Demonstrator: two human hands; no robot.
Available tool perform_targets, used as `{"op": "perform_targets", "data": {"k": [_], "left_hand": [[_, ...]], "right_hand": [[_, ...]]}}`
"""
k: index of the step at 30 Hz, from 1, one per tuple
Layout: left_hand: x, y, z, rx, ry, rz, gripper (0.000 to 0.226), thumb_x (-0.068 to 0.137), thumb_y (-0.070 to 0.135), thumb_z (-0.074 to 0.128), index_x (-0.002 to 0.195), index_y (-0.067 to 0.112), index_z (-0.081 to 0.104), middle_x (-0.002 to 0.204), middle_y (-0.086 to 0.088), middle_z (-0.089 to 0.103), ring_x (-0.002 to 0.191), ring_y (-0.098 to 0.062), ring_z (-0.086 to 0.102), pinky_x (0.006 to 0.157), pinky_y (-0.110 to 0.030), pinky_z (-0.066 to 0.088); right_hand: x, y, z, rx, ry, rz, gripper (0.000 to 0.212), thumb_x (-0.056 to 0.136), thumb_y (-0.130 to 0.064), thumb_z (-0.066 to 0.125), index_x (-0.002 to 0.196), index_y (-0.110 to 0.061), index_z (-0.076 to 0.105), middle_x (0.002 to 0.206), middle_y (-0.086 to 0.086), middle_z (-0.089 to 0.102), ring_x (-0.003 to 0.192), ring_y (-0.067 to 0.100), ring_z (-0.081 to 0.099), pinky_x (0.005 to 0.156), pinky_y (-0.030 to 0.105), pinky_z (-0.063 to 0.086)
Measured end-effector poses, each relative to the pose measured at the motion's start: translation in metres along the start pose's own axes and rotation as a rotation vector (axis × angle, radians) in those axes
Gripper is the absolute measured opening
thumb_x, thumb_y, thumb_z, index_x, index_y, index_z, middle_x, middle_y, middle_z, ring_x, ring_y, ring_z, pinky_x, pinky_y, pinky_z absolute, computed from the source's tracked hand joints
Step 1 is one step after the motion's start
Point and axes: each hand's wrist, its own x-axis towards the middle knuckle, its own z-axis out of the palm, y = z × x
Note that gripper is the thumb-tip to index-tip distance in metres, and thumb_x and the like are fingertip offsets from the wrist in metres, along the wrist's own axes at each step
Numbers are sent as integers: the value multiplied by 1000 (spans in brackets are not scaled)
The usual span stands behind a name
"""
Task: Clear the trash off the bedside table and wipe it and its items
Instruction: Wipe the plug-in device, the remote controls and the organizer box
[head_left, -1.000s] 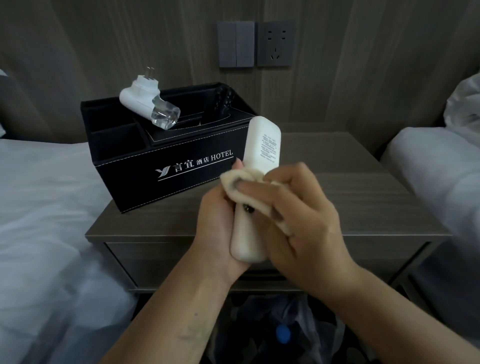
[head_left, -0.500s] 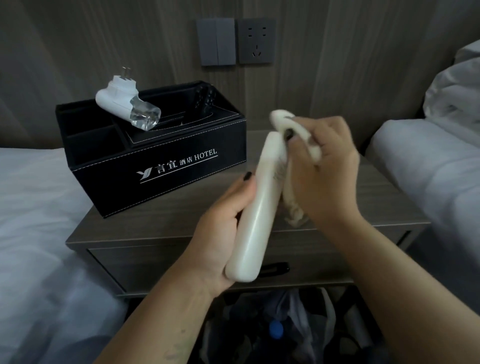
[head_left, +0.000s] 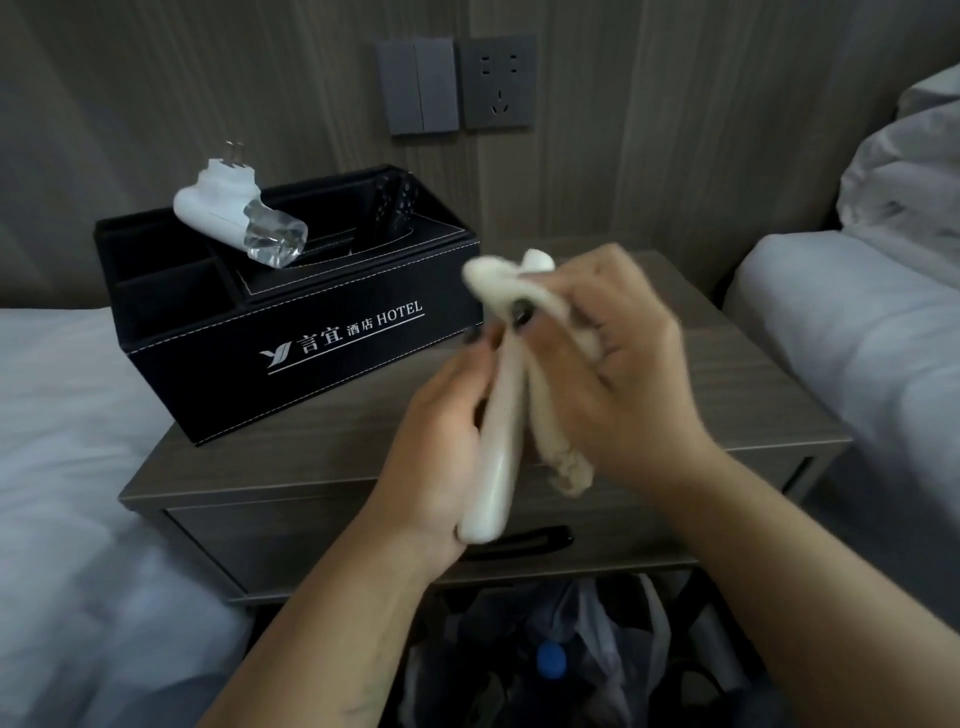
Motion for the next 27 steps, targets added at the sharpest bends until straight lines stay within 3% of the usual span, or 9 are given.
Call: {"op": "perform_targets", "data": {"k": [2,6,9,11,14,18,22,25,27], "left_hand": [[3,3,-7,-211,88,-23,55,103,46,23,117,11,63,62,-9,70,54,-6,68,50,-12,51],[0,9,-16,-481,43,-86,78,91,70,25,114,11,71,94,-15,75,83,-24,74,66,-34,60],[0,8,-18,-512,98,-84,79,88,71,36,116,6,70,100,-15,71,81,-25,71,69,-36,60],[1,7,-14,-515,129,-84,76,87,69,42,118,2,64,91,-11,64,76,-21,62,67,-30,55],[3,5,-7,-598,155,-111,55,91,56,47,113,7,57,79,-5,58,71,-14,56,67,-25,52],[16,3,-1,-737,198,-123,52,98,42,48,115,-5,60,94,-13,69,83,-18,66,84,-28,53],[18,-6,2,-642,183,-160,49,104,38,35,103,0,66,98,-11,75,79,-17,74,74,-30,57],[12,-9,1,-606,108,-245,40,102,27,42,97,-2,69,94,-11,75,71,-17,73,62,-27,57],[6,-12,0,-492,39,-263,36,99,23,45,98,-1,72,88,-9,72,69,-17,69,63,-25,57]], "right_hand": [[-11,-7,9,71,-93,-21,22,88,3,62,108,-4,69,93,9,53,85,3,53,78,15,44],[-26,-14,15,148,-221,-78,22,88,2,62,110,-1,68,94,8,52,84,11,54,75,21,47],[-33,-16,14,169,-289,-128,21,87,1,63,108,-1,68,92,8,52,82,12,54,74,19,46],[-34,-15,11,175,-317,-148,20,85,4,64,105,1,69,89,12,53,81,19,55,71,26,48],[-32,-9,2,165,-335,-210,18,86,2,62,103,4,69,84,16,53,76,24,53,67,31,46],[-34,1,-9,57,-192,-232,22,85,0,60,106,6,68,86,14,54,77,15,53,74,16,41],[-45,5,-10,17,-51,-198,24,86,-4,57,107,6,65,86,11,54,79,10,52,73,15,41],[-48,6,-12,13,2,-170,21,87,-3,58,106,3,65,88,10,54,83,3,52,76,12,40],[-43,7,-15,-36,17,-177,21,88,-3,59,106,5,65,90,9,53,83,2,50,79,10,39]]}}
